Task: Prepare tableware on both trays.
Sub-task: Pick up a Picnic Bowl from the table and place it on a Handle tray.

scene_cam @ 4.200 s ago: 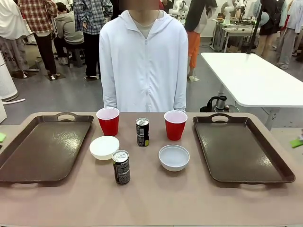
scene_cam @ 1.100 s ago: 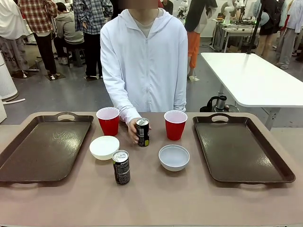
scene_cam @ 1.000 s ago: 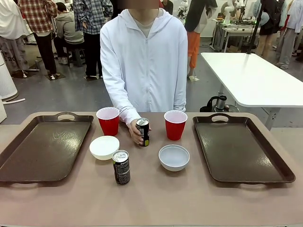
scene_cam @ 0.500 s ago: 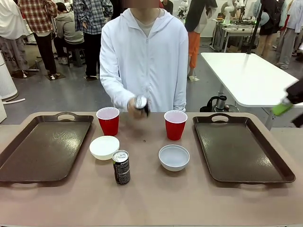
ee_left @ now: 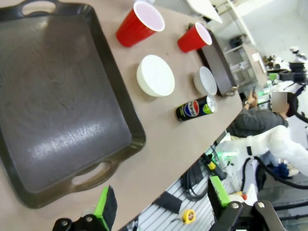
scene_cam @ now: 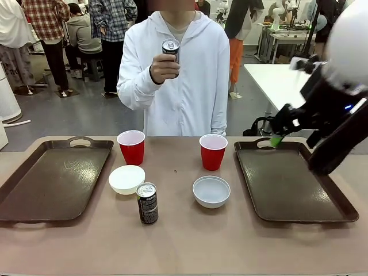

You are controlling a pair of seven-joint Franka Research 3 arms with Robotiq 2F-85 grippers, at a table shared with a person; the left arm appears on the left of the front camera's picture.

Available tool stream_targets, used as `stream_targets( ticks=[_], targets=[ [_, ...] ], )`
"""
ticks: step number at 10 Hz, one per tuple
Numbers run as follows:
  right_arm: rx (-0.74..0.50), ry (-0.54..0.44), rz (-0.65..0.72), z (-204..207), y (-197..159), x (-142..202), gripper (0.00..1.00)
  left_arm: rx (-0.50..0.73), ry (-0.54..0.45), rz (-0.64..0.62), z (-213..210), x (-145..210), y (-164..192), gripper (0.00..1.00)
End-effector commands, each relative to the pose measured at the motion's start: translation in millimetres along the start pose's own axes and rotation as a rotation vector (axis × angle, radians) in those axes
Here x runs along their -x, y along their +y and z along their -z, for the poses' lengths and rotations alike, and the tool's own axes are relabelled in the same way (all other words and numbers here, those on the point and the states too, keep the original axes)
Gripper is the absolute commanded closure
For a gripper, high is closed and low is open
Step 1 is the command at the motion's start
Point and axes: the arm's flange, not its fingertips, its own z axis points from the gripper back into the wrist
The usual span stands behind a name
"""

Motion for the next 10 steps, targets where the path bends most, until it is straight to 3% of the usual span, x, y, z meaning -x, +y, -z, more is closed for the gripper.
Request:
stream_targets(
  ticks=[1,2,3,7,10],
  targets=[
    [-0.002,-0.014,0.11,37.0,8.4,-24.6,0.0,0.006,-0.007,0.0,-1.5,0.6,0.6,0.0],
    [-0.142,0.021,0.072,36.1,4.1,-17.9,0.0,0.006,-0.007,0.0,-1.5,0.6,0.6,0.0],
    [0.014,-0.012,0.047,21.7,5.1,-7.6,0.0,0.006,-0.007,0.0,-1.5,0.6,0.6,0.0],
    [-0.008,-0.012,0.034,26.7,3.6,-13.5,0.0,0.006,-0.007,0.0,-1.5,0.6,0.6,0.0],
    [0.031,0.102,-0.032,83.2,47.1,-60.2,0.0,0.006,-0.007,0.0,-1.5,0.6,0.6,0.0]
  ],
)
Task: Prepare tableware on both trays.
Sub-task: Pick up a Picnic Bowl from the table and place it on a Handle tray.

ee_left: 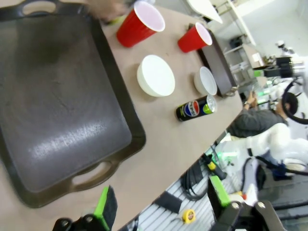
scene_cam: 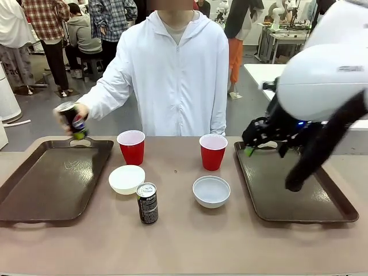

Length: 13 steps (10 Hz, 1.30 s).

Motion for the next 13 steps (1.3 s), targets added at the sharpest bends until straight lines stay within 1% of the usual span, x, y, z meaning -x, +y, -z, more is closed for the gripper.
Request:
stream_targets(
  ticks=[1,2,3,4,6,8,12,13],
  targets=[
    [0.046,0.058,0.014,33.8,21.2,-44.4,0.0,0.006,-0.006,0.001,-1.2,0.4,0.4,0.0],
    [0.05,0.07,0.007,50.9,30.9,-47.2,0.0,0.006,-0.006,0.001,-1.2,0.4,0.4,0.0],
    [0.087,0.068,0.011,70.0,39.1,-50.4,0.0,0.006,-0.006,0.001,-1.2,0.4,0.4,0.0],
    [0.109,0.045,0.045,86.8,43.8,-55.6,0.0,0.006,-0.006,0.001,-1.2,0.4,0.4,0.0],
    [0.113,0.043,0.081,113.6,54.5,-60.6,0.0,0.006,-0.006,0.001,-1.2,0.4,0.4,0.0],
    [0.138,0.08,0.109,136.3,59.2,-60.7,0.0,0.006,-0.006,0.001,-1.2,0.4,0.4,0.0],
    [0.151,0.168,0.137,157.0,58.8,-56.5,0.0,0.006,-0.006,0.001,-1.2,0.4,0.4,0.0],
    [0.16,0.195,0.145,165.3,56.0,-58.4,0.26,0.006,-0.006,0.001,-1.2,0.4,0.4,0.0]
  ],
)
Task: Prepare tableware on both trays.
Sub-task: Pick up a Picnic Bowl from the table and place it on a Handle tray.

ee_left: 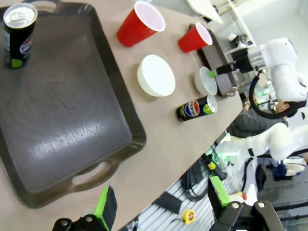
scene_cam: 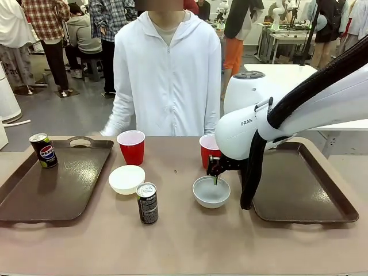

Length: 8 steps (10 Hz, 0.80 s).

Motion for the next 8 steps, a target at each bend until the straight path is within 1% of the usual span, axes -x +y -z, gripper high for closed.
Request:
stream_targets(
  ticks=[1,2,3,5,6,7,8],
  targets=[
    [0.024,0.041,0.028,7.5,6.5,-10.8,0.56,0.006,-0.006,0.003,-1.4,0.3,-0.1,0.0],
    [0.024,0.047,0.028,9.7,6.1,-11.5,0.84,0.006,-0.006,0.003,-1.4,0.3,-0.1,0.0],
    [0.025,0.048,0.032,10.6,5.0,-12.2,1.0,0.006,-0.006,0.003,-1.4,0.3,-0.1,0.0],
    [0.022,0.053,0.044,11.5,3.0,-13.7,1.0,0.006,-0.006,0.003,-1.4,0.3,-0.1,0.0],
    [0.021,0.053,0.047,11.3,2.7,-14.1,0.96,0.006,-0.006,0.003,-1.4,0.3,-0.1,0.0],
    [0.017,0.053,0.047,10.8,2.7,-14.5,1.0,0.006,-0.006,0.003,-1.4,0.3,-0.1,0.0],
    [0.011,0.053,0.044,9.6,2.4,-14.6,1.0,0.006,-0.006,0.003,-1.4,0.3,-0.1,0.0]
  ],
)
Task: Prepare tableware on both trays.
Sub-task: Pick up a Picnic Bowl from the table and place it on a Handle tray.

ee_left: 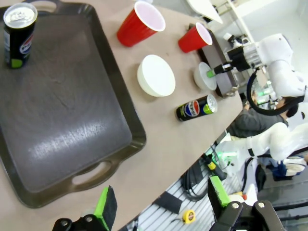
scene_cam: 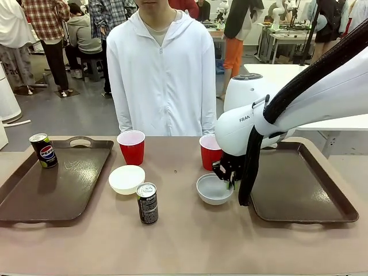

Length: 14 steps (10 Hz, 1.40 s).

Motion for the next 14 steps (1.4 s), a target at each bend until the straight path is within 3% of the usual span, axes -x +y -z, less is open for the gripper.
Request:
stream_targets(
  ticks=[1,4,9,11,14],
  targets=[
    [0.001,0.003,0.02,-1.3,6.8,-4.3,1.0,0.006,-0.006,0.003,-1.4,0.3,-0.1,0.0],
    [0.004,-0.008,-0.053,-17.2,6.1,5.6,0.98,0.006,-0.006,0.003,-1.4,0.3,-0.1,0.0],
    [-0.032,-0.115,-0.216,-117.4,3.5,73.0,0.98,0.006,-0.006,0.003,-1.4,0.3,-0.1,0.0],
    [-0.016,-0.131,-0.203,-134.8,-29.8,78.9,0.98,0.006,-0.006,0.003,-1.4,0.3,-0.1,0.0],
    [0.012,-0.101,-0.255,-145.6,-107.8,93.2,0.98,0.006,-0.006,0.003,-1.4,0.3,-0.1,0.0]
  ],
)
